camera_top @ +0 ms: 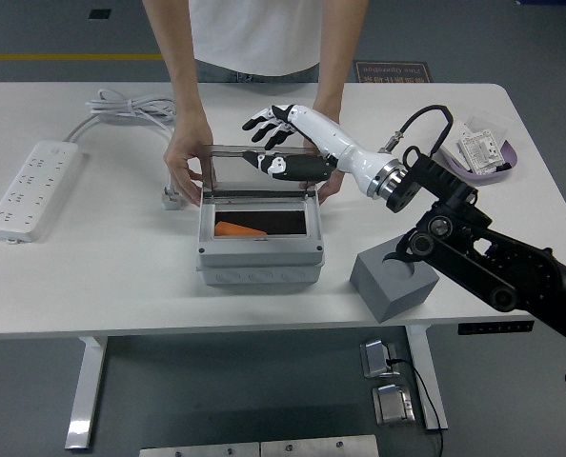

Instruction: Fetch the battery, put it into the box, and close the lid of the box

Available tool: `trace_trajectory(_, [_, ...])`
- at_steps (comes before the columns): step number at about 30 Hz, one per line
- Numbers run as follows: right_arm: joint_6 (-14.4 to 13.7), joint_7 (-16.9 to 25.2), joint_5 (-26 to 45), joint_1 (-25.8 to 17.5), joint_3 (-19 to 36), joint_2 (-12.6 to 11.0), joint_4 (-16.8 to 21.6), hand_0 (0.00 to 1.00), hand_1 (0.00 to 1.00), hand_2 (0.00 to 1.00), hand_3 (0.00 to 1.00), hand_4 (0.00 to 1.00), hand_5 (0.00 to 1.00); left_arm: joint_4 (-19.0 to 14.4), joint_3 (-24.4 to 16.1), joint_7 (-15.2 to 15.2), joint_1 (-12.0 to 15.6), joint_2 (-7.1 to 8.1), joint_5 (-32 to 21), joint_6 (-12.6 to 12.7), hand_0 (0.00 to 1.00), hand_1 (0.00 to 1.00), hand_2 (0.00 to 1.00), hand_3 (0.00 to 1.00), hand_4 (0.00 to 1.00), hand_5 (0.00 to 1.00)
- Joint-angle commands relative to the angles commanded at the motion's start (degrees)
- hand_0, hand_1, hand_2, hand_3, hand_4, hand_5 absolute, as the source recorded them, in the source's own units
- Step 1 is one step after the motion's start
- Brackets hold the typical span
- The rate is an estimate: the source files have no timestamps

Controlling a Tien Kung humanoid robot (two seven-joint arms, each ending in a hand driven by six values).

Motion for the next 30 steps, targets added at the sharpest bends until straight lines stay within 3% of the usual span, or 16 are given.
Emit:
trace_trajectory(3, [0.68,0.04,1.42,1.96,0.44,-0.23,0.45,0.598,0.490,0.619,0.645,0.727,0.488,0.00,0.78,0.01,-0.03,0.11,-0.81,-0.02,0.649,0.705,0.659,0.644,0.701,0.234])
trace_trajectory(6, [1.03,0.85,3.14,4.69,-1.15,0.60,-3.00,0.598,0.490,0.619,0.645,0.727,0.488,-0.04,1.18,0.01,-0.14,0.28,-1.14,-0.02,0.649,0.705,0.659,0.644,0.701,0.234])
trace_trajectory(8, [1.32,1.57,4.32,6.70,-3.08,1.54,-5.98,0.543,0.466,0.607,0.635,0.729,0.492,-0.06,1.34,0.00,-0.25,0.41,-1.24,-0.01,0.649,0.705,0.657,0.643,0.699,0.227])
trace_trajectory(19, [2.85,4.03,10.02,14.78,-12.07,6.81,-22.32,0.509,0.443,0.601,0.628,0.730,0.499,-0.04,3.28,0.08,-0.64,1.07,-2.57,-0.07,0.648,0.704,0.656,0.643,0.699,0.215])
trace_trajectory(20, [2.87,4.28,10.50,15.33,-12.75,7.37,-24.11,0.637,0.554,0.636,0.659,0.729,0.510,-0.03,3.54,0.09,-0.72,1.14,-2.75,-0.09,0.649,0.704,0.656,0.643,0.700,0.213])
trace_trajectory(25, [2.54,5.08,11.38,16.09,-14.68,8.91,-30.40,0.637,0.554,0.636,0.659,0.729,0.510,-0.07,3.65,0.05,-1.18,1.30,-2.63,-0.09,0.649,0.704,0.656,0.643,0.700,0.213])
trace_trajectory(26, [2.41,5.22,11.47,15.99,-14.88,9.08,-31.19,0.745,0.679,0.689,0.695,0.730,0.509,-0.08,3.67,0.05,-1.23,1.29,-2.61,-0.09,0.648,0.704,0.655,0.642,0.698,0.211])
trace_trajectory(30, [2.02,5.71,11.83,15.37,-15.32,9.49,-32.36,0.745,0.679,0.689,0.695,0.730,0.509,-0.08,3.94,0.07,-1.23,1.21,-2.72,-0.11,0.648,0.704,0.655,0.642,0.698,0.211])
